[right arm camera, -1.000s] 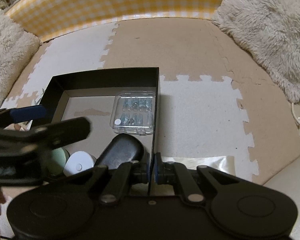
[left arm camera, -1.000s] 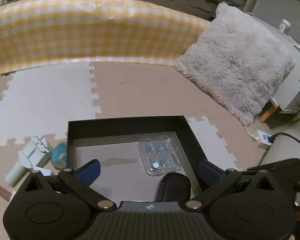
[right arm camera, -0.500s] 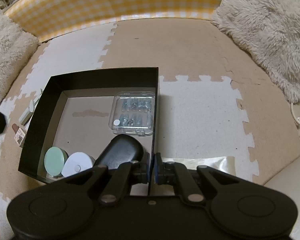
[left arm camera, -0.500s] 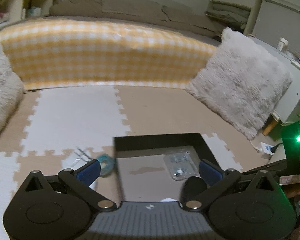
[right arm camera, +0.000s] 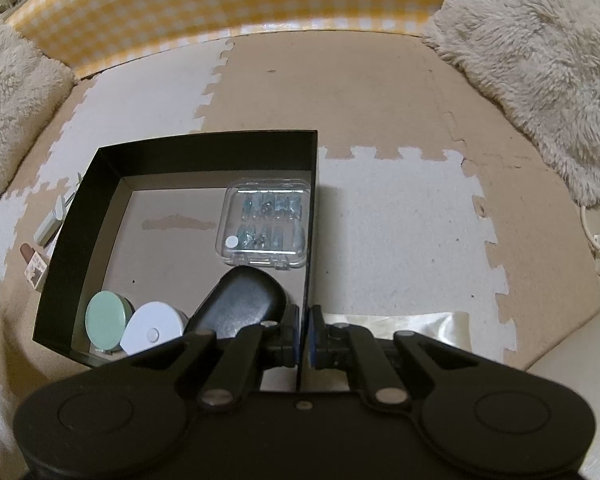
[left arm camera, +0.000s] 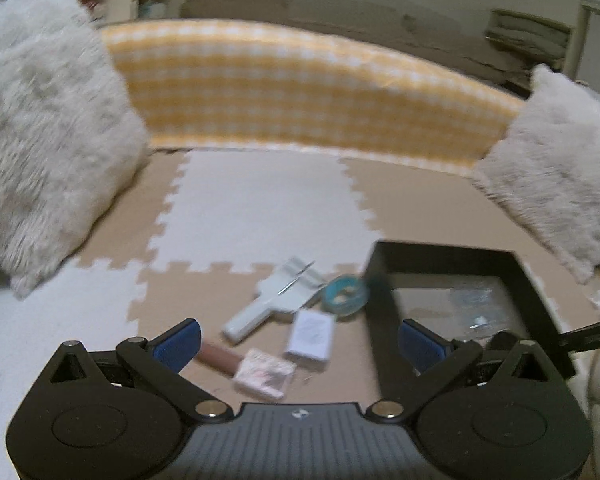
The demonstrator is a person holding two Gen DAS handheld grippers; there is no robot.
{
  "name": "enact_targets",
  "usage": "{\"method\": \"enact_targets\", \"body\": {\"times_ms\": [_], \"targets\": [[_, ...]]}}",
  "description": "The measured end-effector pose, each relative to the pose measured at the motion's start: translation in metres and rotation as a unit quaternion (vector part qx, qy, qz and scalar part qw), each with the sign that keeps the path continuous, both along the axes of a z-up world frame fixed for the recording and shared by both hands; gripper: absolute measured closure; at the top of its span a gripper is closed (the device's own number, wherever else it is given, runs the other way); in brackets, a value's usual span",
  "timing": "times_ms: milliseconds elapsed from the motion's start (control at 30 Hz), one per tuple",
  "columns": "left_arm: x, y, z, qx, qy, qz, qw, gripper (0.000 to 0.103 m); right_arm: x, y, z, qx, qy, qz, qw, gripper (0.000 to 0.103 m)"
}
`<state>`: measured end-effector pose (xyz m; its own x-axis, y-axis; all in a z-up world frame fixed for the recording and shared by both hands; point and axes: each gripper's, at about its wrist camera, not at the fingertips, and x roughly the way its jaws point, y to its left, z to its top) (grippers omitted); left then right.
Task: Organize rigid objects
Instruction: 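Move the left gripper to the 'UV GEL POLISH' box, then close the left gripper on the 'UV GEL POLISH' box, then carry the gel polish box into the black box and open the left gripper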
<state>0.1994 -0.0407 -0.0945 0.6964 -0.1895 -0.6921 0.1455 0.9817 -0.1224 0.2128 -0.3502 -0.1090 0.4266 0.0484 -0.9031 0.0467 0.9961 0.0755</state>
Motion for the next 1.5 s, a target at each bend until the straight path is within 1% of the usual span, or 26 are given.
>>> {"method": "enact_targets", "body": {"times_ms": [133, 233, 300, 367, 500, 633, 700, 900, 1000, 1067, 1100, 1300, 1400, 1500], "targets": [[0.005, 0.016, -0.023, 0.006, 0.022, 0.009, 0.9997, 0.0, 0.0, 0.0, -0.001, 0.001, -0.001, 0.0, 1.0, 0.098], [0.006, 0.023, -0.04, 0.019, 0.038, 0.008, 0.9991, 0.0, 0.0, 0.0, -0.001, 0.0, 0.0, 0.0, 1.0, 0.098], [0.007, 0.024, -0.046, 0.025, 0.044, 0.004, 0.9987, 0.004, 0.0, 0.001, -0.002, -0.001, 0.002, 0.001, 1.0, 0.098], [0.01, 0.024, -0.049, 0.02, 0.048, -0.002, 0.9986, 0.016, 0.001, 0.001, -0.003, -0.001, 0.005, 0.001, 1.0, 0.098], [0.011, 0.018, -0.051, 0.018, 0.043, -0.021, 0.9987, 0.026, 0.001, 0.003, -0.004, -0.004, 0.007, 0.004, 1.0, 0.098], [0.012, 0.01, -0.055, 0.026, 0.037, -0.041, 0.9982, 0.042, 0.001, 0.004, -0.004, -0.007, 0.007, 0.006, 1.0, 0.098], [0.012, 0.008, -0.058, 0.031, 0.037, -0.049, 0.9976, 0.047, 0.001, 0.004, -0.004, -0.009, 0.007, 0.008, 1.0, 0.098], [0.013, -0.001, -0.061, 0.061, 0.024, -0.056, 0.9963, 0.05, 0.002, 0.003, -0.002, -0.008, 0.001, 0.007, 1.0, 0.098], [0.014, -0.006, -0.064, 0.089, 0.021, -0.059, 0.994, 0.054, 0.002, 0.003, -0.002, -0.009, 0.0, 0.007, 1.0, 0.098], [0.014, -0.005, -0.065, 0.094, 0.022, -0.058, 0.9936, 0.057, 0.003, 0.002, -0.002, -0.008, -0.001, 0.007, 1.0, 0.098], [0.015, -0.005, -0.065, 0.095, 0.024, -0.058, 0.9935, 0.058, 0.003, 0.002, -0.002, -0.008, -0.002, 0.007, 1.0, 0.098], [0.014, -0.003, -0.064, 0.093, 0.027, -0.059, 0.9936, 0.059, 0.004, 0.0, -0.001, 0.002, 0.0, -0.004, 1.0, 0.098], [0.014, 0.001, -0.062, 0.083, 0.041, -0.047, 0.9946, 0.059, 0.004, 0.0, -0.001, 0.001, 0.0, -0.004, 1.0, 0.098], [0.014, 0.01, -0.058, 0.058, 0.061, -0.024, 0.9961, 0.059, 0.004, 0.002, -0.001, -0.003, 0.0, -0.003, 1.0, 0.098]]}}
